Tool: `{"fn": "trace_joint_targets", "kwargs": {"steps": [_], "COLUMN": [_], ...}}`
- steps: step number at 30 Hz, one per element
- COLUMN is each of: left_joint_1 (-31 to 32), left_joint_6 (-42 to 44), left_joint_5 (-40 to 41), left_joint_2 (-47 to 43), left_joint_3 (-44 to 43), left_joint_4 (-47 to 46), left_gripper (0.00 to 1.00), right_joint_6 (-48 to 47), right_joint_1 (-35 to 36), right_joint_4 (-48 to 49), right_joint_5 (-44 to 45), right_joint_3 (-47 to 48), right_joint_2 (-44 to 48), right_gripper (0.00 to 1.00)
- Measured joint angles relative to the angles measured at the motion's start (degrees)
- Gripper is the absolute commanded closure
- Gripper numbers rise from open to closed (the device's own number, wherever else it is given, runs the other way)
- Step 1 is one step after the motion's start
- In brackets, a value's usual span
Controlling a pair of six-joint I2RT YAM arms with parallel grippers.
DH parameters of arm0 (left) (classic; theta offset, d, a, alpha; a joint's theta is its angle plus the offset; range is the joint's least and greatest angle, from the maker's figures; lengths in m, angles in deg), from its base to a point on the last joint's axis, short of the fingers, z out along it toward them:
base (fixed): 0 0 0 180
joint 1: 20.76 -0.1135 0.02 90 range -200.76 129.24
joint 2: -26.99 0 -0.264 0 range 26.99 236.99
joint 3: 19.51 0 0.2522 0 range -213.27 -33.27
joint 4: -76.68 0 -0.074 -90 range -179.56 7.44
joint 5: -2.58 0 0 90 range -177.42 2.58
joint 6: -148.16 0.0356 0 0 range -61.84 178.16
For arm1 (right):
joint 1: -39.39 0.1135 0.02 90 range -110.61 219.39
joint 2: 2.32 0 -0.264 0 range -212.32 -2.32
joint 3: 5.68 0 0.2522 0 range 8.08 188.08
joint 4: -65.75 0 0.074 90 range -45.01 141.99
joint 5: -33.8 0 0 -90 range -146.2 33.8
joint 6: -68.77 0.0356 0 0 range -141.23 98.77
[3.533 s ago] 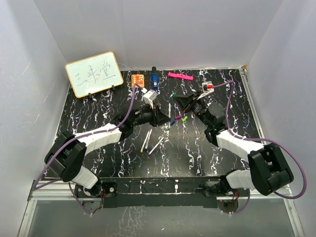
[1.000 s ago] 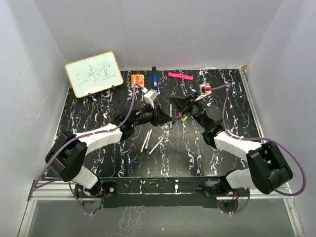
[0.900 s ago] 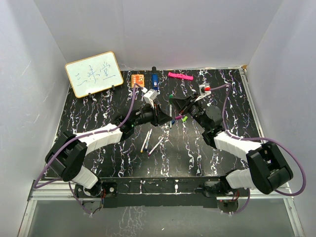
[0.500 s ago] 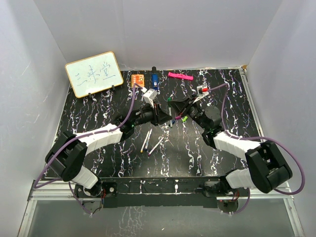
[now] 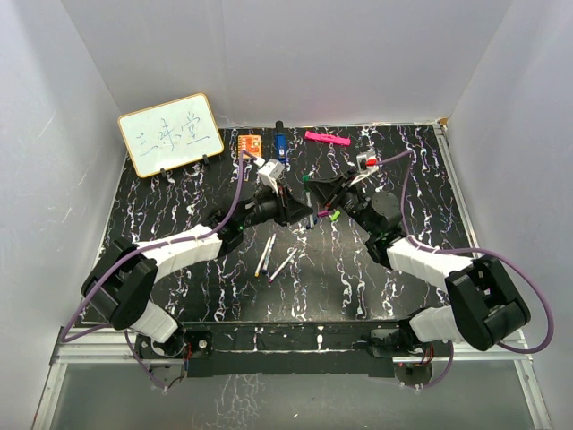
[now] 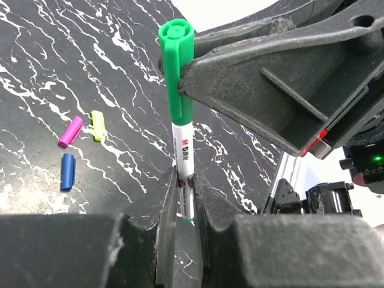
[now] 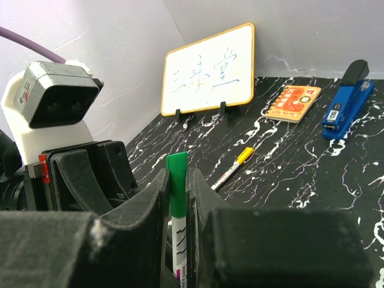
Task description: Insert the pens into the pen caps
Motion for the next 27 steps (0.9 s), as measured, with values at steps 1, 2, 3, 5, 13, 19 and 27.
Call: {"fn": "trace_joint_targets", "kwargs": {"steps": [1, 2, 3, 5, 13, 19, 27], "left_joint_1": [0.0, -0.1, -0.2, -0.4, -1.5, -2.2, -3.6], "left_joint_6": [0.0, 0.0, 0.0, 0.0, 0.2, 0.4, 0.5], "left_joint_5": [0.1, 0.2, 0.4, 0.7, 1.2, 1.3, 1.5], "left_joint_2": [-0.1, -0.2, -0.2, -0.5, -1.4, -2.1, -5.5], "left_joint_3": [0.0, 0.0, 0.0, 0.0, 0.0, 0.7, 2.9], "left_joint_4": [-0.1, -0.1, -0.2, -0.2, -0.6, -0.8, -0.8], "left_gripper": [1.00, 1.00, 1.00, 1.00, 1.00, 1.00, 1.00], "right_joint_6": [-0.2, -0.5, -0.9, -1.6, -6.1, -7.0, -6.8], "right_joint_1": [0.1, 0.2, 0.3, 0.8, 4.8, 5.9, 6.3], "right_joint_4": [0.0, -0.2, -0.5, -1.1, -3.7, -3.4, -3.1], "right_joint_5": [0.2, 0.4, 0.5, 1.0, 4.9, 6.6, 8.0], "right_joint_3": [0.0, 0.2, 0.5, 1.1, 3.9, 4.1, 5.0], "right_joint_2": [0.1, 0.2, 0.2, 0.2, -0.2, -0.9, -1.5], "right_gripper": [1.00, 1.00, 1.00, 1.00, 1.00, 1.00, 1.00]}}
